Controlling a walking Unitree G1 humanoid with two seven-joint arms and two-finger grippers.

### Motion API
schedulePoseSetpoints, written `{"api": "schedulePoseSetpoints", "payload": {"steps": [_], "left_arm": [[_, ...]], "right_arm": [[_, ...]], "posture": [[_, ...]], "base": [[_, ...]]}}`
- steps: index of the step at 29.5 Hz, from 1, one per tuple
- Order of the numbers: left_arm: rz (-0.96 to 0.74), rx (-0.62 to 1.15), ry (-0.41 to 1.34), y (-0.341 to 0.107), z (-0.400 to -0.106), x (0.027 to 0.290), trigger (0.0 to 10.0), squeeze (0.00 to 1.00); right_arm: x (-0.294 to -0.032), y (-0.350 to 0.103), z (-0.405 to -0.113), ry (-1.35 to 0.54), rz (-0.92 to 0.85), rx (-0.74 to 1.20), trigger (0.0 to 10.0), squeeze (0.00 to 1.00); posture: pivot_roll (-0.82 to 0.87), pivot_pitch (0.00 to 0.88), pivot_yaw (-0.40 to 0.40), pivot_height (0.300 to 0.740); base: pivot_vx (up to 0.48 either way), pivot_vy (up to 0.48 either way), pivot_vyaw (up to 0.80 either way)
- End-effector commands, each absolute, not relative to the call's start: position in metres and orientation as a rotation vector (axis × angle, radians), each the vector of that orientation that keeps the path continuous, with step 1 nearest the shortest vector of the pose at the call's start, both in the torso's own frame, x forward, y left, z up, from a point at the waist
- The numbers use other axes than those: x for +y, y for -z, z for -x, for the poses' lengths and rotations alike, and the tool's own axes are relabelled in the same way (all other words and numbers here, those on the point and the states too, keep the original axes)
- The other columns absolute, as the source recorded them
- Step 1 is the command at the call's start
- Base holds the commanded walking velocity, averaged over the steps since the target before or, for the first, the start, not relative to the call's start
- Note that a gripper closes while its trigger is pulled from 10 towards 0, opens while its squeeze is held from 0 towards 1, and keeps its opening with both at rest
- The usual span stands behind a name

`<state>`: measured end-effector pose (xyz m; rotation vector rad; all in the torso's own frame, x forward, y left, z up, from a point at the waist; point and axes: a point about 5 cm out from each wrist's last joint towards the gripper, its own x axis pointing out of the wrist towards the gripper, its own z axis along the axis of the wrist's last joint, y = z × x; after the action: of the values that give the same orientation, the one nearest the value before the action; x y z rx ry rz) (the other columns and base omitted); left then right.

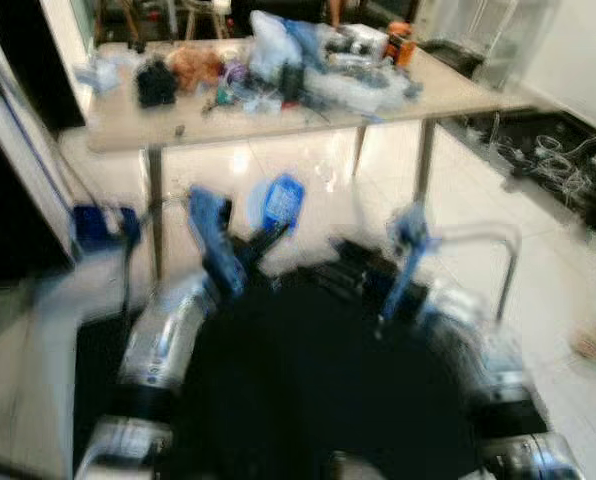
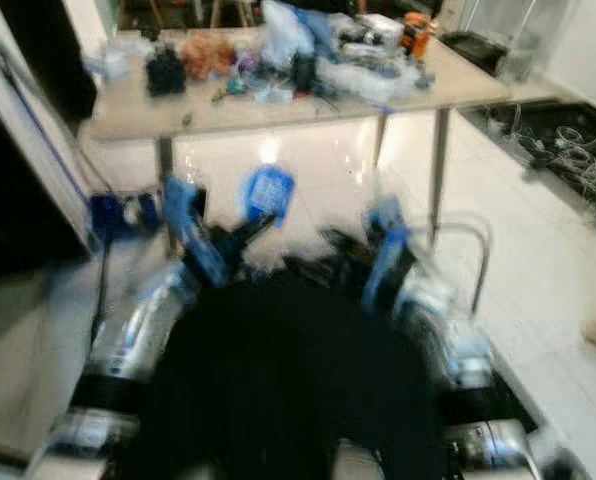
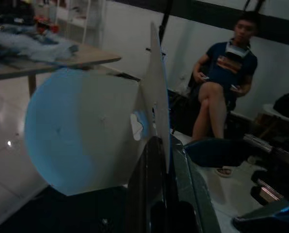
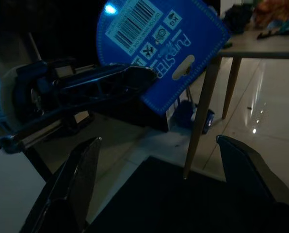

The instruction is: Picking trash to rubbish bin

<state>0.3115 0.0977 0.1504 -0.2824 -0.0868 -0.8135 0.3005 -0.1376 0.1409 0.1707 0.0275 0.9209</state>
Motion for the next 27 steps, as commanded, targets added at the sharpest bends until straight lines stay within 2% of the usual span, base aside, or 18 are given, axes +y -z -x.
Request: {"api": "schedulePoseSetpoints", "payload": {"steps": [1, 19, 21, 27], "left_arm": [[0.280, -0.076, 0.826, -0.1485, -0.3117, 0.0951, 10.0, 0.00], [0.205, -0.105, 0.837, -0.1517, -0.3106, 0.0935, 10.0, 0.00], [0.193, -0.103, 0.839, -0.1515, -0.3104, 0.0929, 10.0, 0.00], [0.163, -0.105, 0.863, -0.1514, -0.3091, 0.0904, 10.0, 0.00]], "right_arm": [[-0.1383, -0.1391, -0.3005, -0.917, -0.170, 0.046, 10.0, 0.00], [-0.1375, -0.1407, -0.3012, -0.921, -0.166, 0.042, 10.0, 0.00], [-0.1376, -0.1410, -0.3012, -0.920, -0.166, 0.039, 10.0, 0.00], [-0.1378, -0.1420, -0.3008, -0.916, -0.167, 0.018, 10.0, 0.00]], "posture": [[-0.10, 0.000, -0.020, 0.740], [-0.09, 0.000, -0.024, 0.740], [-0.09, 0.000, -0.024, 0.740], [-0.09, 0.000, -0.020, 0.740]], "base": [[0.000, 0.000, -0.80], [0.000, 0.000, -0.80], [0.480, 0.000, -0.80], [0.480, 0.000, 0.00]]}}
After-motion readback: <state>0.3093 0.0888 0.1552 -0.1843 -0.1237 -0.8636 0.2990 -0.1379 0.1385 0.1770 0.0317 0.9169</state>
